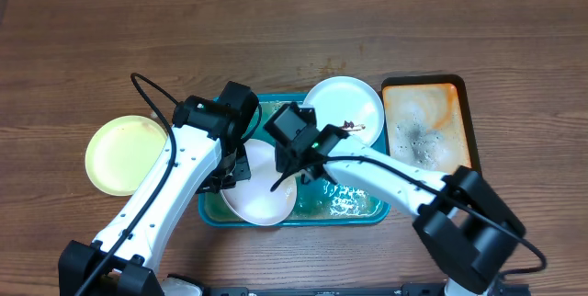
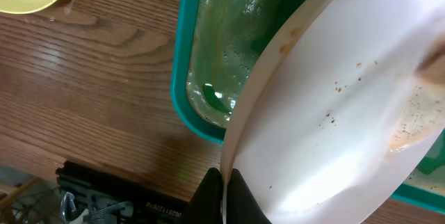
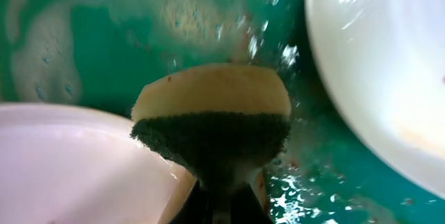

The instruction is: Clean dirty plates on tray and stack at the side

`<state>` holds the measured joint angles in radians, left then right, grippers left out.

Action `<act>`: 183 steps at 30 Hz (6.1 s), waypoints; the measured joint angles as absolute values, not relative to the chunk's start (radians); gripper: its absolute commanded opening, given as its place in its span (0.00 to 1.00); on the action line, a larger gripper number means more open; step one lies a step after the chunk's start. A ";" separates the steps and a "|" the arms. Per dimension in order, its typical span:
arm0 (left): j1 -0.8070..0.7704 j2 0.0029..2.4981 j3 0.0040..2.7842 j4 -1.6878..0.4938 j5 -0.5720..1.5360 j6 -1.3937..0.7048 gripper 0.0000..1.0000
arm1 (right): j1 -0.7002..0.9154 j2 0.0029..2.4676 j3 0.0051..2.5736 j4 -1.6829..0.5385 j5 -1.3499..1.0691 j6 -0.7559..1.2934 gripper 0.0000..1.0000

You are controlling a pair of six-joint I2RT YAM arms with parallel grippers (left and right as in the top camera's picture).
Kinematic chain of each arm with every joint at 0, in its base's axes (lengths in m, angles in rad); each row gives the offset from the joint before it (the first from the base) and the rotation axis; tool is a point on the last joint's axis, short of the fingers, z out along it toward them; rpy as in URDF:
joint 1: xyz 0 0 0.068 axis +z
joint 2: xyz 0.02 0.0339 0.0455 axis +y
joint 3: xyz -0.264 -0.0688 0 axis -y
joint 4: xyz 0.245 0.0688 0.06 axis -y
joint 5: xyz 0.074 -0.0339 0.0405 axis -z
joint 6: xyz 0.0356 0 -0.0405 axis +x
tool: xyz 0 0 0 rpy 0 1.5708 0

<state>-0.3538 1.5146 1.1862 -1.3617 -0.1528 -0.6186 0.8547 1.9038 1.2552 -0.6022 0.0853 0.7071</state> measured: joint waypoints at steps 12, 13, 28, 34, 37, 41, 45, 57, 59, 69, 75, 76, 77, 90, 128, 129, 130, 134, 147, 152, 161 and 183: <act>-0.354 1.515 1.186 -1.363 -0.152 -0.619 0.04 | 0.878 1.937 1.258 -0.654 0.150 0.771 0.04; -0.354 1.515 1.186 -1.363 -0.152 -0.619 0.04 | 0.878 1.932 1.258 -0.659 0.154 0.772 0.04; -0.354 1.515 1.186 -1.359 -0.167 -0.619 0.04 | 0.782 1.691 1.258 -0.876 0.236 0.732 0.04; -0.354 1.517 1.252 -1.364 -0.260 -0.619 0.04 | 0.585 1.676 1.258 -0.963 0.203 0.628 0.04; -0.358 1.517 1.314 -1.364 -0.342 -0.610 0.04 | 0.484 1.675 1.258 -0.991 0.165 0.566 0.04; -0.389 1.517 1.365 -1.357 -0.477 -0.588 0.04 | 0.336 1.674 1.258 -1.006 0.120 0.471 0.04; -0.462 1.517 1.370 -1.357 -0.635 -0.572 0.04 | 0.202 1.674 1.258 -1.008 0.066 0.384 0.04; -0.751 1.517 1.370 -1.235 -1.059 -0.562 0.04 | 0.044 1.674 1.257 -1.014 -0.083 0.241 0.04; -0.794 1.517 1.366 -1.213 -1.119 -0.558 0.04 | 0.044 1.674 1.255 -1.014 -0.091 0.234 0.04; -0.858 1.517 1.331 -1.210 -1.375 -0.547 0.04 | 0.041 1.674 1.252 -1.015 -0.101 0.222 0.04; -0.858 1.517 1.330 -1.207 -1.411 -0.547 0.04 | 0.041 1.674 1.250 -1.015 -0.101 0.214 0.04; -0.858 1.517 1.330 -1.207 -1.412 -0.547 0.04 | 0.041 1.674 1.250 -1.015 -0.101 0.213 0.04; -0.858 1.517 1.330 -1.207 -1.415 -0.547 0.04 | 0.041 1.674 1.250 -1.015 -0.101 0.212 0.04; -0.767 1.517 1.330 -1.251 -1.185 -0.601 0.04 | 0.041 1.674 1.250 -1.033 -0.101 0.185 0.04; 0.668 1.559 1.241 -1.022 -0.078 -0.434 0.04 | 0.041 1.674 1.249 -1.048 -0.101 0.156 0.04; 0.668 1.563 1.238 -1.019 -0.078 -0.434 0.04 | 0.041 1.674 1.249 -1.048 -0.101 0.156 0.04; 0.668 1.567 1.237 -1.018 -0.078 -0.434 0.05 | 0.041 1.674 1.249 -1.048 -0.101 0.156 0.04; 0.668 1.573 1.237 -1.015 -0.073 -0.434 0.22 | 0.041 1.674 1.249 -1.048 -0.101 0.156 0.04; 0.618 1.573 1.237 -1.016 0.117 -0.394 0.31 | 0.041 1.674 1.249 -1.060 -0.101 0.156 0.04; 0.455 1.573 1.237 -1.010 0.222 -0.316 0.34 | 0.041 1.674 1.249 -1.056 -0.097 0.156 0.19; 0.041 1.573 1.236 -0.857 0.296 -0.227 0.52 | 0.041 1.674 1.249 -0.999 -0.086 0.136 0.04; -0.347 1.719 1.235 -0.463 0.250 -0.225 0.65 | 0.102 1.674 1.126 -0.875 -0.089 0.307 0.30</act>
